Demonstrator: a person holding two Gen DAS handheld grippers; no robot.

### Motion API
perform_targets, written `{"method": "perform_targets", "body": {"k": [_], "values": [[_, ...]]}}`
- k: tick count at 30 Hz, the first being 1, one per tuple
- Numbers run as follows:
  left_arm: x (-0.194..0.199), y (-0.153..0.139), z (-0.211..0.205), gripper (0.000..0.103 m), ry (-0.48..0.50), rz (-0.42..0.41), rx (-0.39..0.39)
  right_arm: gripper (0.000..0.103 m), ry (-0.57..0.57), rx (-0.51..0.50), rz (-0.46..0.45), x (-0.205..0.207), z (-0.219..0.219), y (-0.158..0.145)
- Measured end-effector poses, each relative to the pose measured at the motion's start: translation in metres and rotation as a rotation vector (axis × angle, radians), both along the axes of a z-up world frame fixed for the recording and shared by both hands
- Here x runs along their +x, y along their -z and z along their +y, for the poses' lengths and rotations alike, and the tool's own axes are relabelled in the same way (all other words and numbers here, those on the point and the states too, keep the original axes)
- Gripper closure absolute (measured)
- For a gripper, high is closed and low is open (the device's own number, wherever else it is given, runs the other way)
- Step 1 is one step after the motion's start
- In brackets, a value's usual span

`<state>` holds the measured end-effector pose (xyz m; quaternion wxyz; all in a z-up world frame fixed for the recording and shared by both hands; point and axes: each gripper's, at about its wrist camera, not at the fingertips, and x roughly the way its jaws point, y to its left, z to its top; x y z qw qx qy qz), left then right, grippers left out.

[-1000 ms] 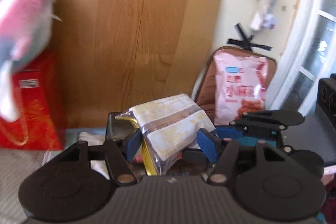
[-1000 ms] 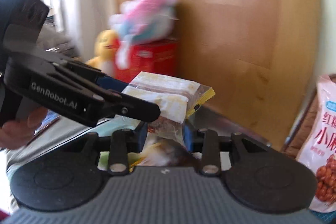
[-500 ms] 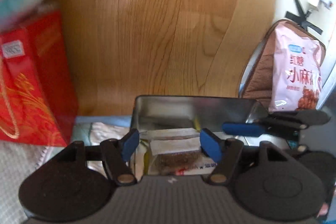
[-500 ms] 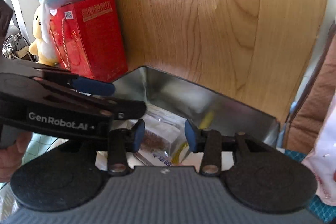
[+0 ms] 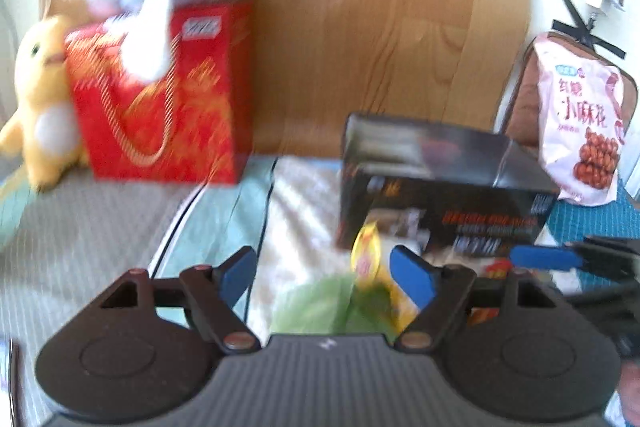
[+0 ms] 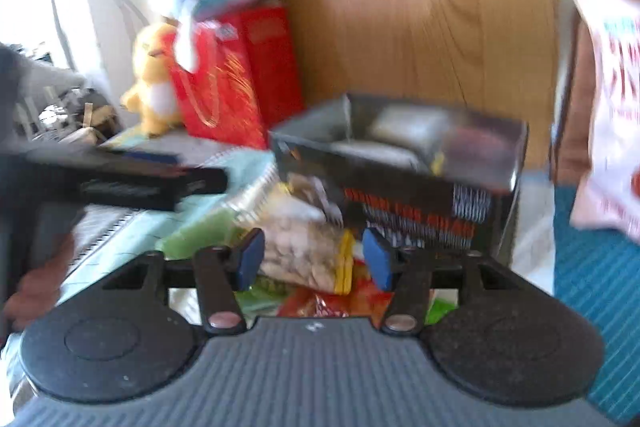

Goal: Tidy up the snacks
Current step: 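Grasp the clear bag of nuts with the left gripper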

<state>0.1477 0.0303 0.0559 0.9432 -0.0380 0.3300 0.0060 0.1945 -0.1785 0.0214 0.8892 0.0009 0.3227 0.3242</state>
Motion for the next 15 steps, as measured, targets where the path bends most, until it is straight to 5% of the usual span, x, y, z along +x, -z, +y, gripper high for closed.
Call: {"method": "perform_targets", "body": {"k": [4,11,15], "values": [[-0.017,0.010,0.009,0.027,-0.041,0.020,0.020,0.027,0.025,0.015,0.058,0.013,0.010,0.017],[-0.041,0.021,0.024,0.027,-0.068,0.027,0.020,0.075,-0.042,-0.050,0.042,-0.024,0.031,0.016],[-0.052,0.025,0.031,0.027,-0.062,0.023,-0.014,0.076,-0.110,-0.128,-0.045,-0.067,0.035,0.016]]}}
